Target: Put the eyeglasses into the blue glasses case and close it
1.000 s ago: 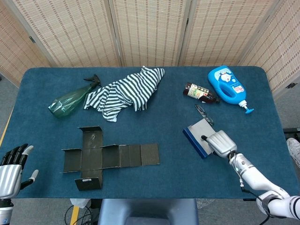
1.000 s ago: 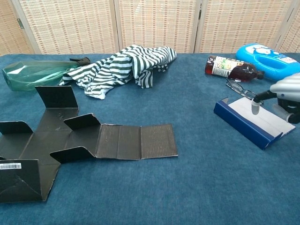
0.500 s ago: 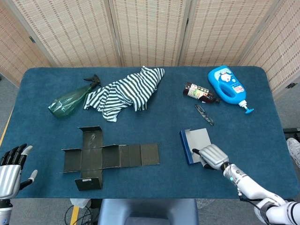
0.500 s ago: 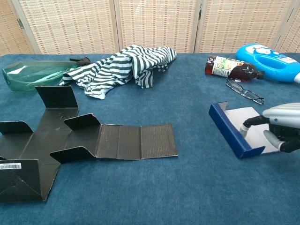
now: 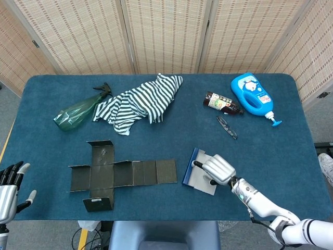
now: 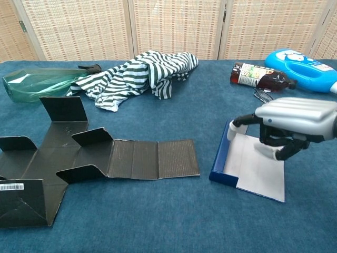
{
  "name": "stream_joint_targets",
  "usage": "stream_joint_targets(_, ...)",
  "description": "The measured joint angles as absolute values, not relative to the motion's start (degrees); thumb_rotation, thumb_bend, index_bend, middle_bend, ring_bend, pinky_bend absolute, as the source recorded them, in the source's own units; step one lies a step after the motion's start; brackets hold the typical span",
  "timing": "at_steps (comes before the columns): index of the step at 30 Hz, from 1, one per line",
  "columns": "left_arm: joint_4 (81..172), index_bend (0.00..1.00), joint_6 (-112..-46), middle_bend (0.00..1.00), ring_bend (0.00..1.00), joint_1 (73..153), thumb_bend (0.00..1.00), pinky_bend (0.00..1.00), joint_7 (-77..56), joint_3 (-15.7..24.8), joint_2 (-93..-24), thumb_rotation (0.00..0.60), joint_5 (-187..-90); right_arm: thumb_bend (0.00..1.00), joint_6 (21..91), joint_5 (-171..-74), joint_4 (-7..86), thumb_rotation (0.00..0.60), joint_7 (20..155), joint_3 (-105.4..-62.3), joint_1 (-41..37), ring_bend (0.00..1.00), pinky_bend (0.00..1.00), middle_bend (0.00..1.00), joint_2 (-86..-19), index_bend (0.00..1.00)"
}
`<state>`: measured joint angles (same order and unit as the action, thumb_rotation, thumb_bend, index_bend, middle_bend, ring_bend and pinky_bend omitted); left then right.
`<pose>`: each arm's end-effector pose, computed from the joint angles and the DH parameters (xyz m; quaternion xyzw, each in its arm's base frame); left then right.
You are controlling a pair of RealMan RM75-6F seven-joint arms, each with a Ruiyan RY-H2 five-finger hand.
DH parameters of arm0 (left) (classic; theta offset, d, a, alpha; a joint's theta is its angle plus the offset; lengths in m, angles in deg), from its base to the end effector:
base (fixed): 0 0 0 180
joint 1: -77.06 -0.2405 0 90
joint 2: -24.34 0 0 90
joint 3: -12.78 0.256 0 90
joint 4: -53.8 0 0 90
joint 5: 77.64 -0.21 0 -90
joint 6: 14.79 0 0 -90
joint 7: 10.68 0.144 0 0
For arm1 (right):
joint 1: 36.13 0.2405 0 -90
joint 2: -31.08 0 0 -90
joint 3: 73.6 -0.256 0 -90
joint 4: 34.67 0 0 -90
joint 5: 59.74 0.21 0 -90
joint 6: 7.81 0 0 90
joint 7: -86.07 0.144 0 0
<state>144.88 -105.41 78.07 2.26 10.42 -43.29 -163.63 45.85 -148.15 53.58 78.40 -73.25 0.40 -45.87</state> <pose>-0.3168 0.1577 0.1530 -0.5966 -0.3276 -0.3344 0.6518 -0.1957 -0.2870 0.0129 0.8334 -0.3025 0.3227 0.3315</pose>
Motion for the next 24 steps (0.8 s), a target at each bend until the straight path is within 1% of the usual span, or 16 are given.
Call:
stream_joint_targets(2, 144.87, 0.17, -105.25, 0.14, 0.15, 78.11, 0.32, 0.19, 2.23, 10.50, -43.42, 0.600, -163.70, 0.08, 48.43, -147.99, 53.88, 0.600, 75.48, -74.09, -0.29, 0.67, 0.88, 0.59, -46.05, 0.23)
stream_joint_targets(3, 144.88, 0.17, -105.21, 0.14, 0.15, 78.15, 0.32, 0.19, 2.23, 10.54, -43.48, 0.600, -163.82, 0.07, 49.14, -147.87, 53.95, 0.600, 74.32, -74.47, -0.50, 0.60, 0.86, 0.52, -46.26, 0.23)
stream_joint_targets(4, 144.88, 0.17, -105.21, 0.14, 0.15, 78.19, 0.32, 0.19, 2.25, 10.56, -43.56, 0.600, -163.96, 0.06, 49.63, -147.71, 53.96, 0.600, 73.23, -74.84, -0.63, 0.53, 0.82, 0.45, -46.59, 0.23)
stream_joint_targets(5, 144.92, 0.17, -105.22, 0.14, 0.15, 78.25, 0.32, 0.19, 2.28, 10.57, -43.65, 0.600, -164.13, 0.06, 49.92, -147.47, 53.83, 0.600, 71.88, -75.34, -0.65, 0.49, 0.78, 0.42, -47.26, 0.23)
stream_joint_targets(7, 144.99, 0.17, -105.35, 0.14, 0.15, 78.27, 0.32, 0.19, 2.31, 10.53, -43.64, 0.600, -164.24, 0.06, 49.84, -146.98, 53.39, 0.600, 70.32, -76.03, -0.41, 0.39, 0.66, 0.37, -48.60, 0.23)
stream_joint_targets(9, 145.04, 0.17, -105.50, 0.14, 0.15, 78.21, 0.32, 0.19, 2.32, 10.49, -43.51, 0.600, -164.25, 0.06, 48.88, -146.25, 52.45, 0.600, 68.88, -76.78, 0.44, 0.36, 0.61, 0.37, -50.30, 0.23)
stream_joint_targets(16, 145.14, 0.17, -106.26, 0.14, 0.15, 77.37, 0.32, 0.19, 2.05, 10.60, -43.11, 0.600, -163.80, 0.06, 43.17, -143.55, 47.60, 0.600, 65.37, -78.54, 4.70, 0.31, 0.53, 0.34, -55.55, 0.23)
stream_joint_targets(21, 144.99, 0.17, -106.76, 0.14, 0.15, 76.77, 0.32, 0.19, 1.73, 10.66, -42.91, 0.600, -163.41, 0.06, 40.84, -142.48, 45.15, 0.600, 63.20, -78.91, 6.99, 0.31, 0.51, 0.34, -57.88, 0.24)
stream_joint_targets(24, 145.01, 0.17, -106.92, 0.14, 0.15, 76.67, 0.32, 0.19, 1.72, 10.69, -42.86, 0.600, -163.56, 0.09, 40.00, -141.88, 43.69, 0.600, 62.34, -79.14, 7.86, 0.31, 0.51, 0.34, -59.19, 0.29)
